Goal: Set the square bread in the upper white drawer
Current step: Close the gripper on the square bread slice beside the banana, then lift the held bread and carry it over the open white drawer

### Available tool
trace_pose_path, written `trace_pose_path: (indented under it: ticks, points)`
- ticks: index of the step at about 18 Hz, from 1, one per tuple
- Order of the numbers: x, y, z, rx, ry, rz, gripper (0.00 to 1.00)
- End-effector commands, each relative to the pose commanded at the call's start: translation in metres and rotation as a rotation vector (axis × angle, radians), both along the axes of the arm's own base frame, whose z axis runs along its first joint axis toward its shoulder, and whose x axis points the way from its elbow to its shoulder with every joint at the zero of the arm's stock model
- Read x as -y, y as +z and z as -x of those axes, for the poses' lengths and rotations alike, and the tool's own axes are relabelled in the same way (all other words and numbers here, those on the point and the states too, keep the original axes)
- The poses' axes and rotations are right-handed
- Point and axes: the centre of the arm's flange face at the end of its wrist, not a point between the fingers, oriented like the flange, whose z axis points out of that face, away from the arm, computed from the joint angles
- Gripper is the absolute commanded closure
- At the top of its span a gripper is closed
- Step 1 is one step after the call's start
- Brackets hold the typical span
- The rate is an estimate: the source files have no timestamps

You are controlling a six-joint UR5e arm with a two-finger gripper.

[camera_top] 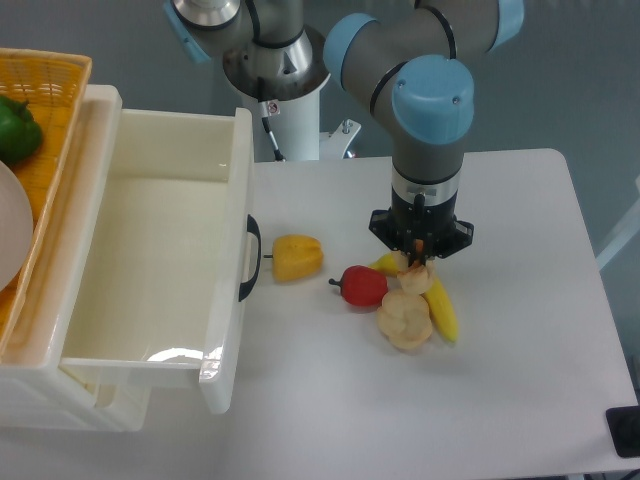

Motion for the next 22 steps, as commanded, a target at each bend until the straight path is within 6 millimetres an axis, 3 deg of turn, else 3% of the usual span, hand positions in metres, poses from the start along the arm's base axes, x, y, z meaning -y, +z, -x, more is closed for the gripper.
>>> trace_pose_path:
  ticks: [7, 13, 17, 22]
  points:
    - [0.009, 0.029, -0.014, -0.009, 0.100, -0.036, 1.00]
    - [0.014, 0.091, -0.048, 0.001, 0.324, -0.215, 1.00]
    - [0.011, 0.113, -0.061, 0.037, 0.495, -0.303, 1.00]
    - [-0.004, 0.133, -0.099, 0.104, 0.640, -0.388, 1.00]
